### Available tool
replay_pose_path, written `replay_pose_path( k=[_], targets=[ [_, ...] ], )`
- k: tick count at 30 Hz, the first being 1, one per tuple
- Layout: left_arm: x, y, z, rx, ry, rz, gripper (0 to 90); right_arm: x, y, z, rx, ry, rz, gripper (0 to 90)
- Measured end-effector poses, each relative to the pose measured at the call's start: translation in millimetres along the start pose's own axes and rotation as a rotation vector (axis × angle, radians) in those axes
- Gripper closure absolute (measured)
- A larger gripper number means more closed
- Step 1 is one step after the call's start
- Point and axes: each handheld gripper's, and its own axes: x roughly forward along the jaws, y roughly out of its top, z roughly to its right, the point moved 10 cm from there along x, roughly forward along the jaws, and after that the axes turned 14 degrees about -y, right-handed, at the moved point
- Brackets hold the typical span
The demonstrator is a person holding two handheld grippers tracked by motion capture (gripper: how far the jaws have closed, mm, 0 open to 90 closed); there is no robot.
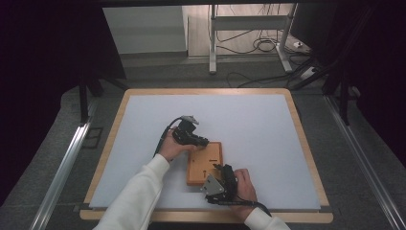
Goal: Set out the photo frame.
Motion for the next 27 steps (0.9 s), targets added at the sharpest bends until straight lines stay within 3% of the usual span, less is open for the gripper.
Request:
replay_pose_path(
  k=[6,13,15,18,20,24,27],
  targets=[
    [-0.7,1.1,-1.7,0.0,0.021,0.019,82.2,-4.2,4.7,12.3,0.017,-0.028,0.025,31.2],
    [-5.7,2.3,-3.6,0.006,0.051,0.051,76.9,-4.9,5.1,20.3,0.059,-0.007,0.021,36.6],
    [-15.6,4.0,-3.8,0.013,0.104,0.095,69.5,-5.3,5.0,22.4,0.057,-0.012,0.02,37.1],
    [-24.3,2.3,-2.7,0.027,0.137,0.11,64.1,-5.5,4.9,23.3,0.059,-0.014,0.02,37.2],
    [-38.6,-6.1,-1.3,0.045,0.192,0.115,56.8,-5.6,4.6,24.2,0.061,-0.014,0.02,37.3],
    [-53.1,-18.6,1.4,0.054,0.237,0.139,53.4,-5.6,4.4,24.9,0.06,-0.011,0.018,37.3],
    [-63.8,-34.2,5.5,0.045,0.244,0.151,49.5,-5.3,4.3,25.8,0.06,-0.008,0.019,37.0]
  ],
)
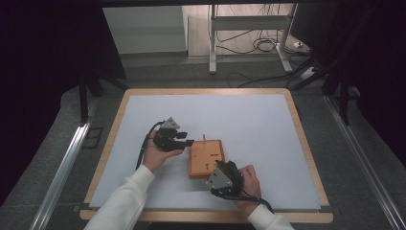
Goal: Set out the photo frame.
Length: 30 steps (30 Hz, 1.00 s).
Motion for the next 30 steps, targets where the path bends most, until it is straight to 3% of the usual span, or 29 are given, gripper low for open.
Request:
replay_pose_path(
  k=[4,7,16,30],
  targets=[
    [-13.8,-17.5,2.3,-0.016,-0.001,0.015,44.9,-0.2,0.7,-0.3,0.005,0.003,-0.009,37.1],
    [-20.5,-28.6,2.4,-0.026,0.004,-0.006,42.1,-0.2,1.2,0.1,-0.001,0.007,-0.011,37.7],
    [-33.8,-45.9,-1.4,-0.068,-0.015,-0.012,40.8,-1.4,4.9,2.0,-0.012,0.026,-0.014,40.5],
    [-31.4,-53.5,2.9,-0.058,-0.004,-0.028,40.9,11.7,7.2,18.6,-0.057,-0.021,-0.038,45.6]
  ],
)
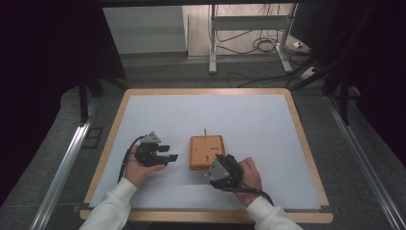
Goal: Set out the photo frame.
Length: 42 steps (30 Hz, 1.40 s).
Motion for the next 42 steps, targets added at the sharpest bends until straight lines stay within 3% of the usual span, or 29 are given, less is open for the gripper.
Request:
replay_pose_path(
  k=[11,25,32,42],
  targets=[
    [1.3,-3.2,-1.5,-0.007,-0.004,-0.008,40.8,6.6,10.8,14.3,-0.032,-0.006,-0.006,51.8],
    [3.8,-5.6,-2.7,-0.017,-0.01,-0.012,40.5,17.3,30.6,40.1,-0.085,0.034,-0.024,60.4],
    [2.6,-6.0,-3.1,-0.025,-0.01,-0.007,40.4,24.3,39.7,45.0,-0.131,0.047,-0.038,64.1],
    [2.2,-7.1,-4.8,-0.028,-0.008,-0.006,40.3,29.2,47.0,49.4,-0.155,0.062,-0.043,67.0]
  ],
)
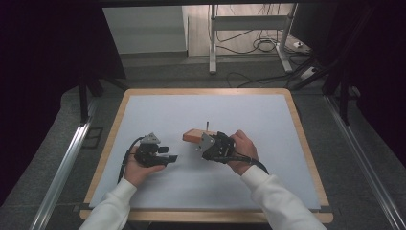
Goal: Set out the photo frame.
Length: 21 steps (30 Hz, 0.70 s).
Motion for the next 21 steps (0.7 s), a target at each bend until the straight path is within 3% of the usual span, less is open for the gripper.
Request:
replay_pose_path(
  k=[8,17,21],
  targets=[
    [0.4,0.1,-0.3,-0.013,-0.004,0.005,40.2,-3.5,10.0,3.5,0.007,0.019,0.025,69.5],
    [0.7,-0.9,-2.2,-0.023,0.0,0.01,40.1,-18.3,16.1,8.4,0.092,0.102,0.039,69.8],
    [0.6,-0.6,-2.3,-0.022,0.0,0.011,40.1,-29.6,19.3,10.1,0.132,0.158,0.076,69.7]
  ],
)
